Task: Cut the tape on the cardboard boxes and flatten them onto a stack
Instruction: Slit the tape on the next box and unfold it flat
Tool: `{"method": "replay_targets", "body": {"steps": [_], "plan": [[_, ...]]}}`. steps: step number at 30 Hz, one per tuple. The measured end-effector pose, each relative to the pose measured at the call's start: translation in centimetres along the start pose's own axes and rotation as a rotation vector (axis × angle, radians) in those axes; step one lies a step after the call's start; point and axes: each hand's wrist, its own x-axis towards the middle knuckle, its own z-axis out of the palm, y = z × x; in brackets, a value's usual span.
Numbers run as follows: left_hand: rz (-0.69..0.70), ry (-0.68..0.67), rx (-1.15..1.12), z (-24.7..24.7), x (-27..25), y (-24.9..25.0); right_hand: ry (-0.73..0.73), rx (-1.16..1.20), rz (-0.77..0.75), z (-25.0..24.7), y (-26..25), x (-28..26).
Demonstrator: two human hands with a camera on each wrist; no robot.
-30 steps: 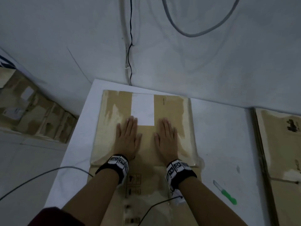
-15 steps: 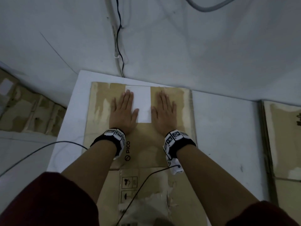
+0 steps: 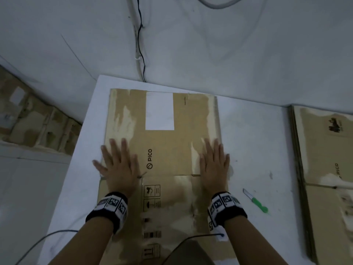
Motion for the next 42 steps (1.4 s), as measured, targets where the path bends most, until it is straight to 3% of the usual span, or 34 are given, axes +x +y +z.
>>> {"method": "replay_targets", "body": {"steps": [7, 9, 12, 14, 18, 22, 27, 34, 42], "plan": [[0.005, -0.003, -0.131, -0.3, 0.2, -0.6, 0.033, 0.144, -0.033, -0.5, 0.5, 0.0], [-0.138, 0.019, -0.228, -1.3, -0.5, -0.6, 0.089, 0.291, 0.117, -1.1, 0.4, -0.2], [-0.558, 0.05, -0.312, -3.1, -2.0, 0.1, 0.061, 0.373, 0.501, -1.9, 0.1, -1.3], [-0.606, 0.048, -0.332, -4.0, -3.0, 0.2, 0.062, 0.369, 0.612, -2.5, -0.1, -2.2], [-0.58, -0.084, -0.536, -5.5, -3.7, -1.8, 0.047, 0.507, 0.614, -3.0, 1.4, -3.4], [-0.397, -0.191, -0.603, -6.8, -5.8, -3.2, -0.027, 0.613, 0.468, -3.7, 2.8, -5.1], [-0.262, -0.127, -0.661, -7.6, -9.5, -3.4, -0.038, 0.659, 0.377, -5.7, 2.0, -9.1], [-0.201, -0.01, -0.688, -8.5, -12.8, -1.1, 0.057, 0.7, 0.256, -8.5, 1.2, -12.5], [-0.021, 0.043, -0.756, -11.7, -13.4, 5.6, 0.227, 0.712, 0.262, -14.9, 6.5, -12.9]]}}
